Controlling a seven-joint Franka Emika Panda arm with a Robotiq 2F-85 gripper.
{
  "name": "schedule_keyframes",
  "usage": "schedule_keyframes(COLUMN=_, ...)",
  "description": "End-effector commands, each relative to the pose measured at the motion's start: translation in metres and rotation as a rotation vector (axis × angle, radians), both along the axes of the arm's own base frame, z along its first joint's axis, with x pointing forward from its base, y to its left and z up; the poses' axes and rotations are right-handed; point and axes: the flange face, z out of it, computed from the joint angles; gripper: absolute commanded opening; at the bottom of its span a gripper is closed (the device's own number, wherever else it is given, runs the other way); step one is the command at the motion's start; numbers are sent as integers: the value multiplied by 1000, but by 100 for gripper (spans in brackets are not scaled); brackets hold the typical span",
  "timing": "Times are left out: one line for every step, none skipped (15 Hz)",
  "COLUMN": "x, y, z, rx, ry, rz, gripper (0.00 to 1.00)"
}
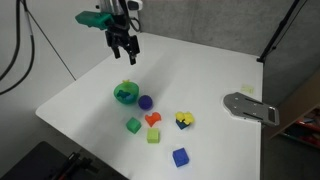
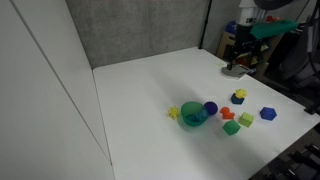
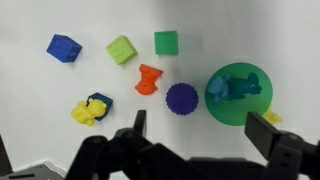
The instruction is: Pick up the yellow duck toy from the green bowl and put it on the dark blue block on the left side of the table
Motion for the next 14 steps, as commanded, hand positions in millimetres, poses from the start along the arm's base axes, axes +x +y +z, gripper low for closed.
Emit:
schedule_keyframes(x=-31, y=2, z=49, rx=13, ry=-38, rz=45, gripper=100)
schedule_keyframes(x=-37, y=1, z=61, rx=10, ry=-54, rz=40, gripper=100)
schedule_keyframes(x=-42, y=-1, z=72, rx=10, ry=-70, rz=29, gripper=100)
schedule_keyframes(x=-47, y=-3, z=82, rx=12, ry=-81, rz=25, gripper=100)
schedule_keyframes(x=-53, y=-7, z=91, rx=20, ry=-89, rz=18, gripper=100)
schedule_keyframes(x=-58, y=-11, z=100, rx=23, ry=-97, rz=15, gripper=100)
schedule_keyframes(x=-63, y=-15, z=107, rx=30, ry=-105, rz=14, gripper=100)
schedule_keyframes(x=-68, y=-19, z=115, rx=41, ry=-112, rz=23, gripper=100)
schedule_keyframes(x=-72, y=-22, z=121, rx=52, ry=-112, rz=38, gripper=100)
schedule_keyframes(x=-76, y=-26, z=128, rx=70, ry=-110, rz=53, gripper=100)
schedule_keyframes(x=-79, y=-30, z=133, rx=89, ry=-103, rz=68, gripper=100)
schedule_keyframes(x=-82, y=-34, z=138, rx=107, ry=-97, rz=82, gripper=100)
schedule_keyframes(x=-85, y=-38, z=143, rx=123, ry=-92, rz=97, gripper=100)
schedule_keyframes(x=-88, y=-41, z=145, rx=141, ry=-86, rz=114, gripper=100)
